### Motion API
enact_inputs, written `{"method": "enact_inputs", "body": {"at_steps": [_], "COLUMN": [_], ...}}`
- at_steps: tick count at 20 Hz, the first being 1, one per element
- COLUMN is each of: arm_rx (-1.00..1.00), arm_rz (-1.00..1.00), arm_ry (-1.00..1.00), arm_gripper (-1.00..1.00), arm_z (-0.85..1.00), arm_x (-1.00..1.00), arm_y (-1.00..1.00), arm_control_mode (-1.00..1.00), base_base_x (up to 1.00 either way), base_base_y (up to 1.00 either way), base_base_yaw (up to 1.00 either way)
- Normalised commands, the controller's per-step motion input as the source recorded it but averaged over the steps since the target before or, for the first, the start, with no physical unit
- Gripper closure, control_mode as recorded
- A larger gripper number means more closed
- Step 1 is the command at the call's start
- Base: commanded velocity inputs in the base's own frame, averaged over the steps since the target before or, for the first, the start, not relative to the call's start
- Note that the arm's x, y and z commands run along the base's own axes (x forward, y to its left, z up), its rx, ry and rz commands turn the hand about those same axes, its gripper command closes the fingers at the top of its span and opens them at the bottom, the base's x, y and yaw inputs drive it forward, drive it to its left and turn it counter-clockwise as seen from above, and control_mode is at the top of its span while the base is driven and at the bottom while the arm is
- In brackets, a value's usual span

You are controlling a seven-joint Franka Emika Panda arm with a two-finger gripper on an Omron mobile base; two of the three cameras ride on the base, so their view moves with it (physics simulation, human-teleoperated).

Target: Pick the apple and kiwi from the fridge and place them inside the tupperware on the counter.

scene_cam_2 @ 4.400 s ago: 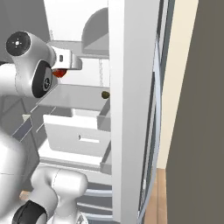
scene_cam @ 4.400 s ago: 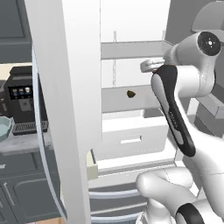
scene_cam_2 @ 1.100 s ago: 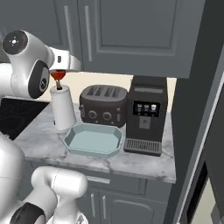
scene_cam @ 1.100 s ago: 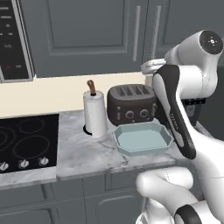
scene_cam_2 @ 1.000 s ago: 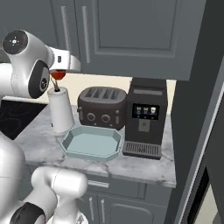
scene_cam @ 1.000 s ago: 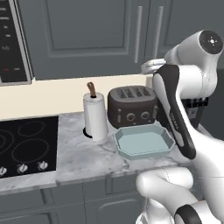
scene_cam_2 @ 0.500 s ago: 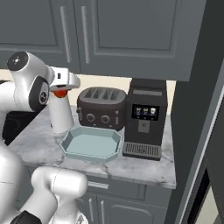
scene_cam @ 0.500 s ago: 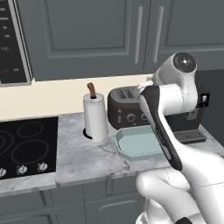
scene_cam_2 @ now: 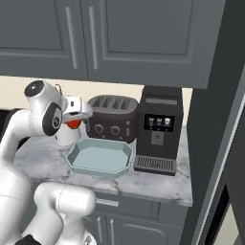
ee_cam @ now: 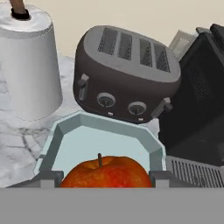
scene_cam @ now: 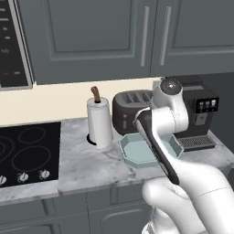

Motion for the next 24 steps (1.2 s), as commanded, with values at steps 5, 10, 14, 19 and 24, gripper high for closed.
{"method": "enact_inputs", "body": {"at_steps": [5, 10, 14, 19, 24], "arm_rx": [-0.04, -0.01, -0.01, -0.02, -0.01], "arm_rz": [0.00, 0.00, 0.00, 0.00, 0.00], "arm_ry": [0.21, 0.17, 0.11, 0.06, 0.03], "arm_gripper": [1.00, 1.00, 1.00, 1.00, 1.00], "arm_z": [-0.68, -0.59, -0.62, -0.63, -0.57], "arm_x": [0.40, 0.41, 0.40, 0.35, 0.27], "arm_y": [0.00, 0.00, -0.01, -0.11, -0.21], "arm_control_mode": [-1.00, -1.00, -1.00, -1.00, -1.00], "base_base_x": [0.00, 0.00, 0.00, 0.00, 0.00], "base_base_y": [0.00, 0.00, 0.00, 0.00, 0.00], "base_base_yaw": [0.00, 0.00, 0.00, 0.00, 0.00]}}
